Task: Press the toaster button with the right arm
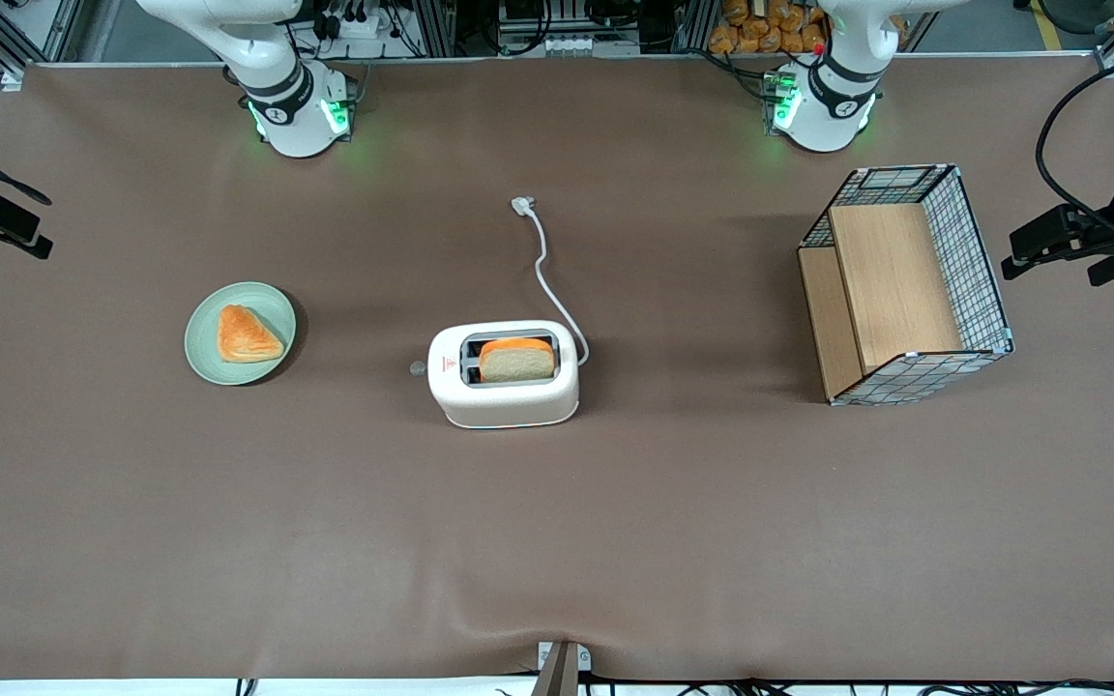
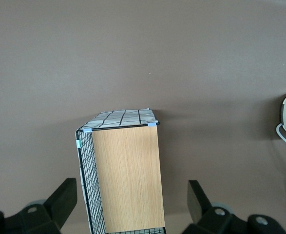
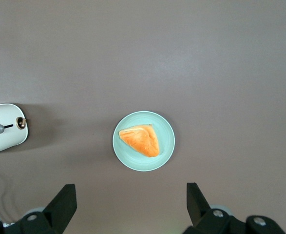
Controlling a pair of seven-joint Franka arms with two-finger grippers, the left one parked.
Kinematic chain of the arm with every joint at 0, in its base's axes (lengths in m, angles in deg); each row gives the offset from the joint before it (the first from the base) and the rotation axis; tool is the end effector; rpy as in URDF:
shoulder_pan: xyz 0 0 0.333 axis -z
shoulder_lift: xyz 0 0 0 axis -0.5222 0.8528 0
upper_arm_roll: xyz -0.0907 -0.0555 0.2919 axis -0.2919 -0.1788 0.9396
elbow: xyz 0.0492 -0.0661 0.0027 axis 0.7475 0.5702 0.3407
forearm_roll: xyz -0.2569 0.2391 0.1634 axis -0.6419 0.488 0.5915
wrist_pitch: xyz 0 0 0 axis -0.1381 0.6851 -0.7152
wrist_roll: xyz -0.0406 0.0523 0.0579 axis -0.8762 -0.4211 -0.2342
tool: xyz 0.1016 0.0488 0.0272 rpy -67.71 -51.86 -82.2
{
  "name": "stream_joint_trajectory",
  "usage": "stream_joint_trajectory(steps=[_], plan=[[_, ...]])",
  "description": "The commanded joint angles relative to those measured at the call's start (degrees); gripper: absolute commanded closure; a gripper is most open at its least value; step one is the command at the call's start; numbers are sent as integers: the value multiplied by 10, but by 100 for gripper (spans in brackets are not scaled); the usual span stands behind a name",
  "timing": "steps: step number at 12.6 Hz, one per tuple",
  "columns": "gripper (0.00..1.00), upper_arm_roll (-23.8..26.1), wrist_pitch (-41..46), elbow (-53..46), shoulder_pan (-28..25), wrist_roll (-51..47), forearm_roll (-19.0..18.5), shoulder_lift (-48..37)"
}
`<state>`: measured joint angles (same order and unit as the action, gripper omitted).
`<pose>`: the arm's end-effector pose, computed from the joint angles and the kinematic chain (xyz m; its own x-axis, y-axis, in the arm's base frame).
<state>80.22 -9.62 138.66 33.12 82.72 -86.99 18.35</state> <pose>0.5317 -0.0546 0.6243 0.9934 -0.1137 -0.0172 -0.1139 -0.9934 -0.0108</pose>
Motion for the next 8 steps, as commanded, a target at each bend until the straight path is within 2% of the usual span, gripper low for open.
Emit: stream_joint_trajectory(steps=[1, 8], plan=[[0, 0, 3, -4, 3, 6, 5, -3], [0, 0, 3, -4, 1, 6, 5, -3]])
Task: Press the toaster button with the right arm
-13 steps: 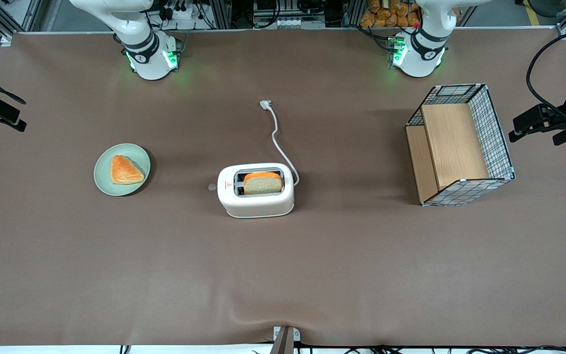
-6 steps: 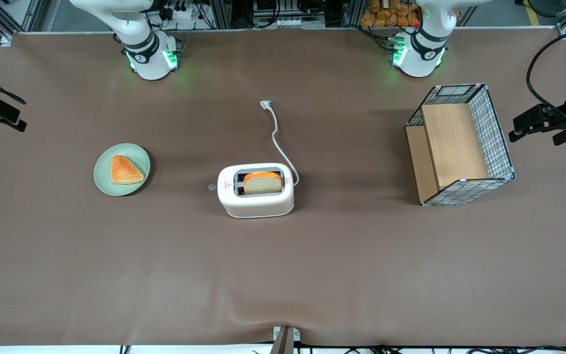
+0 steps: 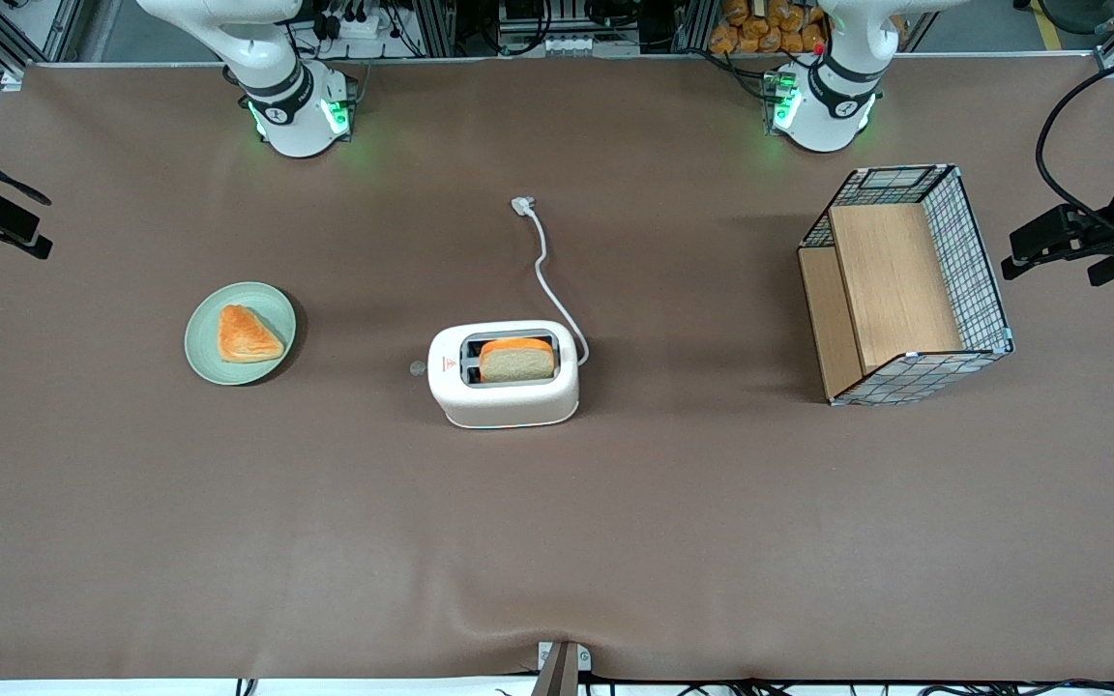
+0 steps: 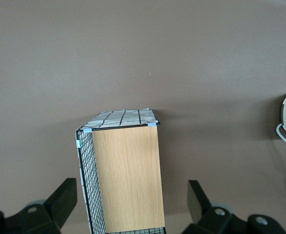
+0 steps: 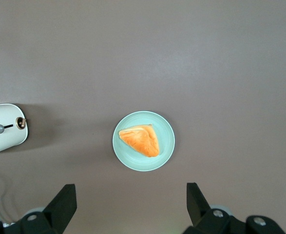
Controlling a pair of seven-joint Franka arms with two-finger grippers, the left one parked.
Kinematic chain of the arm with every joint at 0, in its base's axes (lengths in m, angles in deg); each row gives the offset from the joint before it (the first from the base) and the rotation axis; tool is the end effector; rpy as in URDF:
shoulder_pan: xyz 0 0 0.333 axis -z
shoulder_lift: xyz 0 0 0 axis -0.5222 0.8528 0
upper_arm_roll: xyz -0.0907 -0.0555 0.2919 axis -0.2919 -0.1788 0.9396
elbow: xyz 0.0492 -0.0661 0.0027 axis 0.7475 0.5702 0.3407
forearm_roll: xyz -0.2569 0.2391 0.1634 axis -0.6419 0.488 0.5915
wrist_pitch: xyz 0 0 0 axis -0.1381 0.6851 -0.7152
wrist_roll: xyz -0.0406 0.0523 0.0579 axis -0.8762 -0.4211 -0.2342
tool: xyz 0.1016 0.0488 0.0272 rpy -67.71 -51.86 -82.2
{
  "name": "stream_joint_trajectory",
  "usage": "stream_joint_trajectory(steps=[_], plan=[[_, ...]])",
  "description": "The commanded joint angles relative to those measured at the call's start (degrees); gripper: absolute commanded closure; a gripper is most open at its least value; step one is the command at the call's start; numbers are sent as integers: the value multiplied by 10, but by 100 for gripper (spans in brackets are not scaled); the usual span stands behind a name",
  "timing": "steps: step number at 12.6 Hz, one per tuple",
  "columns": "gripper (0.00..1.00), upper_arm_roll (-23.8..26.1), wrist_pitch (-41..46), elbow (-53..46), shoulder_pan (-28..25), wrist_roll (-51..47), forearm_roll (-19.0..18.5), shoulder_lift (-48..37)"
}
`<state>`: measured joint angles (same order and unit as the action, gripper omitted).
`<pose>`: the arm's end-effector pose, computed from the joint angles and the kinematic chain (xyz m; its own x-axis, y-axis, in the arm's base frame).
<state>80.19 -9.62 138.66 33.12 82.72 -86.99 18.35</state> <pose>0.5317 -0.0549 0.6243 0.9933 -0.1142 -0.0172 -0.1144 -0.9934 -0.0108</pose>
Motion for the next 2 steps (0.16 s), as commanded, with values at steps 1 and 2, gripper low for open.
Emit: stream_joint_trajectory(steps=[1, 2], plan=[[0, 0, 3, -4, 3, 6, 6, -3], [0, 0, 4, -4, 2, 5, 6, -3]])
